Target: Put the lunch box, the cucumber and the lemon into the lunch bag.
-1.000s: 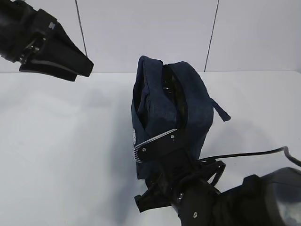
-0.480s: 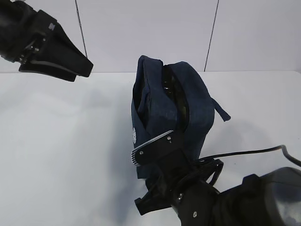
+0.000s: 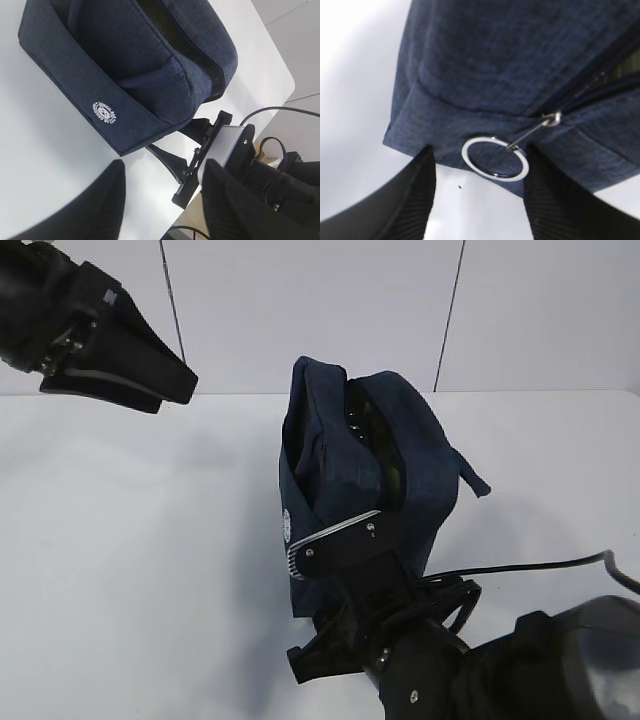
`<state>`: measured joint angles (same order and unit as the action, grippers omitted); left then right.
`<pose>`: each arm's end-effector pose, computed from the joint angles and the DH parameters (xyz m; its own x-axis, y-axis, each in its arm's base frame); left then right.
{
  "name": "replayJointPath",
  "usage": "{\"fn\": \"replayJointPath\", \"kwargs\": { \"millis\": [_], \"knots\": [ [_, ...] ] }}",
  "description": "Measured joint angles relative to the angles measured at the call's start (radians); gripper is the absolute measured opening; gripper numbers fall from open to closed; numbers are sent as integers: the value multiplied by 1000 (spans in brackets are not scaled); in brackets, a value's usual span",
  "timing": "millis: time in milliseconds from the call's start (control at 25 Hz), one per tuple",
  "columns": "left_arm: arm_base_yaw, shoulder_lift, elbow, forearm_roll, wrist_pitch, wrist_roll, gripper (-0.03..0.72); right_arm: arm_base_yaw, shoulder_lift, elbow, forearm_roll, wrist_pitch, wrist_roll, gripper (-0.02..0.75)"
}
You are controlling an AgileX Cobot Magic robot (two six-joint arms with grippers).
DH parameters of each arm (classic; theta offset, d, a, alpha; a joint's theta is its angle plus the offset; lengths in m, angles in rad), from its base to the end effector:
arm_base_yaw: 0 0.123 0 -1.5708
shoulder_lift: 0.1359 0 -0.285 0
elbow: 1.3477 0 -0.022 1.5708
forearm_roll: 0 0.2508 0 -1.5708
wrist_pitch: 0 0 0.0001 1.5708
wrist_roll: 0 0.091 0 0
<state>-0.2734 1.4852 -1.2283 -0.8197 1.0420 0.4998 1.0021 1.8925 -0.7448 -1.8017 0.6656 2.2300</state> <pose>0.2746 -0.1367 0.3263 -0.8244 0.2347 -0.5151 0.5246 0.6585 -0.5396 0.2151 0.2349 0.1145 -0.5566 -0.3361 -0.7597 -0.2864 0.9361 -0.2042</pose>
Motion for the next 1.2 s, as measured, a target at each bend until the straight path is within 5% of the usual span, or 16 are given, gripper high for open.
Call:
{"fn": "replayJointPath", "kwargs": {
  "millis": [480, 760, 1200],
  "knots": [
    [0, 0, 0, 6, 0, 0, 362, 0, 0, 0, 0, 39, 91, 425],
    [0, 0, 0, 6, 0, 0, 362, 0, 0, 0, 0, 42, 96, 285],
    [0, 0, 0, 6, 0, 0, 362, 0, 0, 0, 0, 41, 96, 202]
  ]
}}
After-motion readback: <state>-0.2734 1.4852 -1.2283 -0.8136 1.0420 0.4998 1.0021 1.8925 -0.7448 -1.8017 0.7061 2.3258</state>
